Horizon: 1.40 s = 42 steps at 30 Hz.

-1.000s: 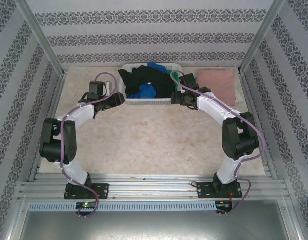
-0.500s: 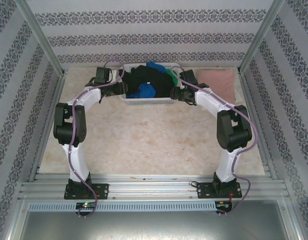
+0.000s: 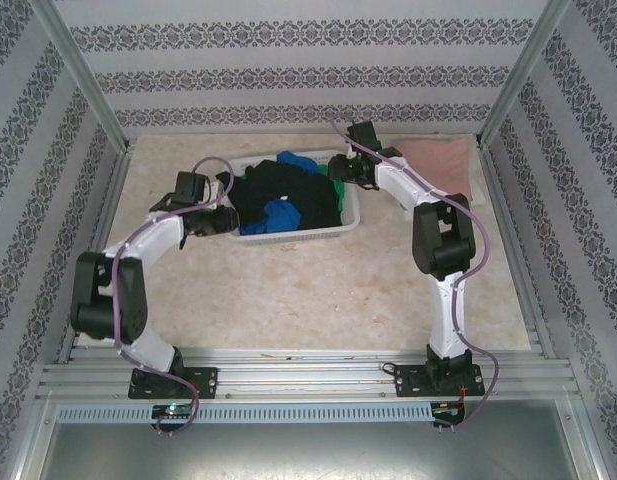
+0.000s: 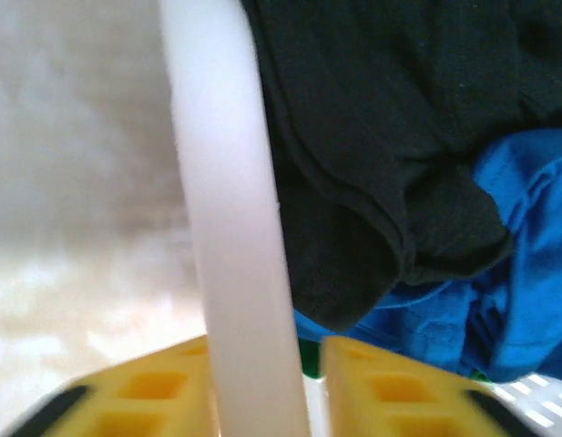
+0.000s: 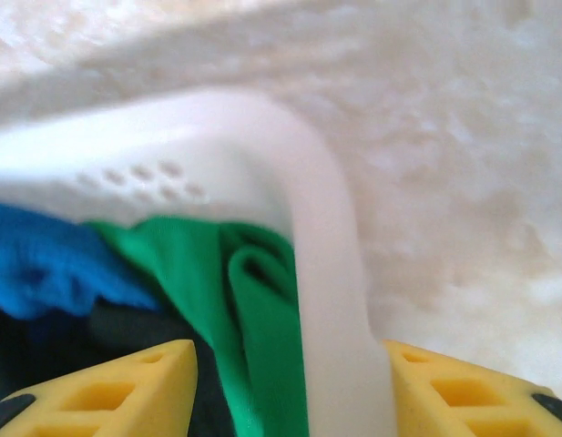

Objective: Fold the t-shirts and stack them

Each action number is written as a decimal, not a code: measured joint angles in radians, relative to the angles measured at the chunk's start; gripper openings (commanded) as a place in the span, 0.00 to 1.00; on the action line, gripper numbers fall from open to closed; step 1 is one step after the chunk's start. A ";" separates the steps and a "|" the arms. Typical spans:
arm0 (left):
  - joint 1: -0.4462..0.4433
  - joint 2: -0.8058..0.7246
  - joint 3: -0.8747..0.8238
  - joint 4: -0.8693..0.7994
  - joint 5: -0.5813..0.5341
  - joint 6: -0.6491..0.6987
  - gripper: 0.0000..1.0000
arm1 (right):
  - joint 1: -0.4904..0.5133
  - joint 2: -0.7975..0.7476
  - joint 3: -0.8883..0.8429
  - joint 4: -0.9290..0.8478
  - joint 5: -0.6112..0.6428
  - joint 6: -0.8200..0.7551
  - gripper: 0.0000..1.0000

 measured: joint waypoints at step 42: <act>-0.387 0.283 0.359 -0.226 -0.206 0.766 0.01 | -0.305 -0.824 -0.904 0.063 -0.047 -0.037 0.83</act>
